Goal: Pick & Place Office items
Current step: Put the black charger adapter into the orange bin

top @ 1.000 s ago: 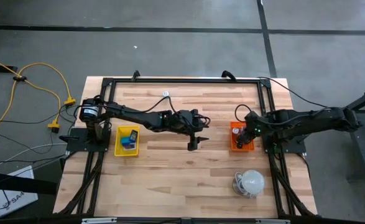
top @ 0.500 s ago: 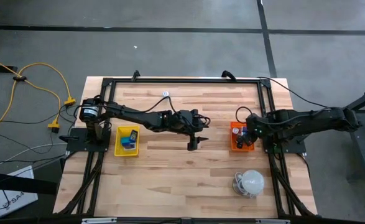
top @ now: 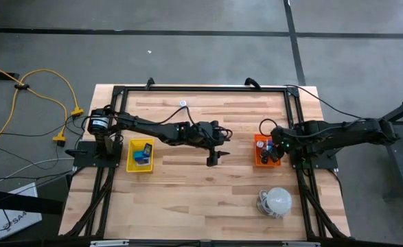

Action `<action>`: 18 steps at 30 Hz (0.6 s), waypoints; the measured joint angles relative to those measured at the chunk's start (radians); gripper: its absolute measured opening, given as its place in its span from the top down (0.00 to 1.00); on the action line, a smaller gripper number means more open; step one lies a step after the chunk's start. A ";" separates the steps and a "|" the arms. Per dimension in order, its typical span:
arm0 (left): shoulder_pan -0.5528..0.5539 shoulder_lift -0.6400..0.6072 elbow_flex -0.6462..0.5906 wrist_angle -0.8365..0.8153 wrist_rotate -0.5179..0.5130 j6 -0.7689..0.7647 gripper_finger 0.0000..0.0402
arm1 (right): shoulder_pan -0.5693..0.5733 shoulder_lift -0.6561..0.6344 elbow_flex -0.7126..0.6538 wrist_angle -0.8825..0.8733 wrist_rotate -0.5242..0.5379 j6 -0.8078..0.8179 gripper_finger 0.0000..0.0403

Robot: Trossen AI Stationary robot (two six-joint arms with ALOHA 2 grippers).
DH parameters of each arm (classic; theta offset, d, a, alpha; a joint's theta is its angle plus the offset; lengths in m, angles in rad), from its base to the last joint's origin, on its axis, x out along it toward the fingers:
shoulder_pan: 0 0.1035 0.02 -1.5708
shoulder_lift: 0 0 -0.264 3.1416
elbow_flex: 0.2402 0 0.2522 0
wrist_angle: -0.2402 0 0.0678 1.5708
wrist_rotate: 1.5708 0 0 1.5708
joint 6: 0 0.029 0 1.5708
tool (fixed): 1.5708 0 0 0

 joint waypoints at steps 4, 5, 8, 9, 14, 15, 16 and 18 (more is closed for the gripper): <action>0.000 0.000 0.000 -0.003 0.000 0.000 0.35 | 0.000 0.000 0.000 0.000 -0.010 -0.001 0.63; 0.000 0.000 0.000 -0.003 0.000 0.000 0.35 | 0.000 0.000 0.000 0.000 -0.012 -0.001 0.63; 0.000 0.000 0.000 -0.003 0.000 0.000 0.35 | 0.000 0.000 0.000 0.000 -0.014 0.000 0.63; 0.000 0.000 0.000 -0.003 0.000 0.000 0.35 | 0.000 0.000 0.000 0.000 -0.014 0.001 0.63; 0.000 0.000 0.000 -0.003 0.000 0.000 0.35 | 0.000 0.034 0.000 -0.002 -0.015 -0.011 0.63; 0.000 0.000 0.000 -0.004 0.000 0.000 0.35 | 0.000 0.047 0.000 -0.002 -0.016 -0.013 0.62; 0.000 0.000 0.000 -0.004 0.000 0.000 0.35 | 0.000 0.061 0.000 -0.002 -0.019 -0.018 0.62; 0.000 0.000 0.000 -0.004 0.000 0.000 0.35 | 0.006 0.094 -0.001 0.003 -0.057 -0.004 0.62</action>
